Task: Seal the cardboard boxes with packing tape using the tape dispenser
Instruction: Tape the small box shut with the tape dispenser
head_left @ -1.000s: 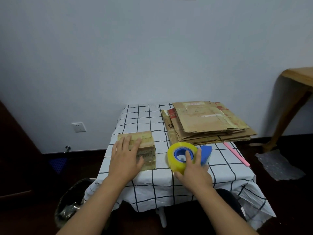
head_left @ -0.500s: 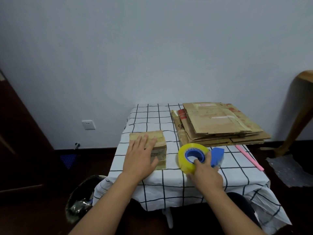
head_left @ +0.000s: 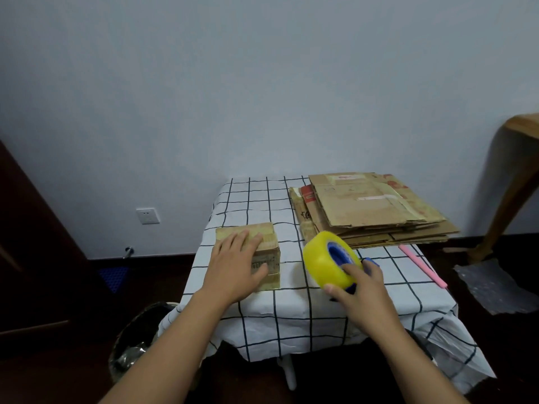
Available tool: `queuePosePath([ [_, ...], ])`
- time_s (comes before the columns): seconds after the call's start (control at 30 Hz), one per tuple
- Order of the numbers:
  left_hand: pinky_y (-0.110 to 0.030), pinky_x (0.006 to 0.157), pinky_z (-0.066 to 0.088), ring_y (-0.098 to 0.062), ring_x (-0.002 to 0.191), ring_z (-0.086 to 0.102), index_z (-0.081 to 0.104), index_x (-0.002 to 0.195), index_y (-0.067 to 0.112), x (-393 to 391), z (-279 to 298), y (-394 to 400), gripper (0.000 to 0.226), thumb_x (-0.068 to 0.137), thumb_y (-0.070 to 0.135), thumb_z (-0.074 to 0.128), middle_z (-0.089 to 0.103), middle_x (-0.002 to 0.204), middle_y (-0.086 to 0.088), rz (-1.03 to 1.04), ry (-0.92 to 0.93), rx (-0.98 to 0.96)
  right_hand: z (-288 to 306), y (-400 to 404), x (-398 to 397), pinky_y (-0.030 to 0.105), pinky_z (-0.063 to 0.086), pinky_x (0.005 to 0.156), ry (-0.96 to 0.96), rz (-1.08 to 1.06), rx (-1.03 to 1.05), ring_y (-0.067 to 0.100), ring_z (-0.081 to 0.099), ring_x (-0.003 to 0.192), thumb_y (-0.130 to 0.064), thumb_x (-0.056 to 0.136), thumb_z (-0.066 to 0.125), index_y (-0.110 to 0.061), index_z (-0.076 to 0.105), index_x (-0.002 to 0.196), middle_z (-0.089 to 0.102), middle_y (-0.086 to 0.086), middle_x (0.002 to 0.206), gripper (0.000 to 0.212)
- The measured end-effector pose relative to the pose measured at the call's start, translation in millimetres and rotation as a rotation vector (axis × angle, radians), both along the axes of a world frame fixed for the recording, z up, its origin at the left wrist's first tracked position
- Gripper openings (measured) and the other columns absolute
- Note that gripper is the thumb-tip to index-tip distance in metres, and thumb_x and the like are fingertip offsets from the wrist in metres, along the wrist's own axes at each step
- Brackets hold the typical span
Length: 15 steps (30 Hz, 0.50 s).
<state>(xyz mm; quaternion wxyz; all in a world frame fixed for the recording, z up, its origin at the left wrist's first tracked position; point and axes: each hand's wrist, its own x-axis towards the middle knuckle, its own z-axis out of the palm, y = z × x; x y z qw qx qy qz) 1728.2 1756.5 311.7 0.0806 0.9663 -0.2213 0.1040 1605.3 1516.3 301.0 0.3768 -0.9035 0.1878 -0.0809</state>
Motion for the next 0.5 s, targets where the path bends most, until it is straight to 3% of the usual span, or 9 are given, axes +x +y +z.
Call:
queuePosePath([
  [0.07,-0.04,0.118,0.01,-0.023,0.147,0.016,0.024,0.152,0.036,-0.1,0.7,0.0,0.067,0.091,0.057,0.041,0.022,0.161,0.0,0.003,0.005,-0.005,12.1,-5.8,1.5,0.024,0.04,0.09,-0.13,0.016,0.153,0.017,0.046,0.115,-0.036,0.084,0.077,-0.024,0.057,0.129,0.03,0.006,0.149,0.05],
  [0.17,-0.039,0.117,0.014,-0.021,0.144,0.023,0.029,0.15,0.032,-0.2,2.8,-0.5,0.063,0.093,0.054,0.044,0.028,0.159,0.002,-0.002,0.0,-0.059,35.4,-4.0,8.6,0.014,0.042,0.085,-0.29,0.064,0.3,0.016,0.048,0.12,-0.041,0.081,0.077,-0.035,0.055,0.117,0.039,-0.001,0.141,0.043],
  [0.3,-0.039,0.112,0.03,-0.019,0.134,0.04,0.042,0.145,0.025,0.9,11.8,2.3,0.051,0.097,0.042,0.046,0.046,0.148,0.003,-0.006,0.022,-0.286,65.4,12.7,28.6,0.048,0.054,0.098,-0.376,0.21,0.685,0.026,0.063,0.115,-0.05,0.069,0.076,-0.023,0.06,0.13,0.059,0.007,0.132,0.068],
  [0.37,-0.037,0.107,0.036,-0.019,0.128,0.046,0.046,0.142,0.023,1.0,17.1,3.4,0.045,0.1,0.036,0.045,0.052,0.142,0.002,-0.001,0.062,-0.416,75.3,23.6,41.4,0.052,0.054,0.096,-0.396,0.301,0.846,0.03,0.066,0.112,-0.045,0.068,0.077,-0.02,0.059,0.131,0.067,0.01,0.124,0.07],
  [0.5,-0.031,0.097,0.038,-0.015,0.116,0.051,0.061,0.128,0.027,4.4,33.2,1.3,0.038,0.104,0.035,0.034,0.059,0.131,0.003,0.102,0.292,-0.76,81.8,46.6,65.2,0.043,0.058,0.087,-0.399,0.479,1.077,0.034,0.07,0.104,-0.031,0.082,0.066,-0.019,0.058,0.125,0.073,0.01,0.113,0.045],
])
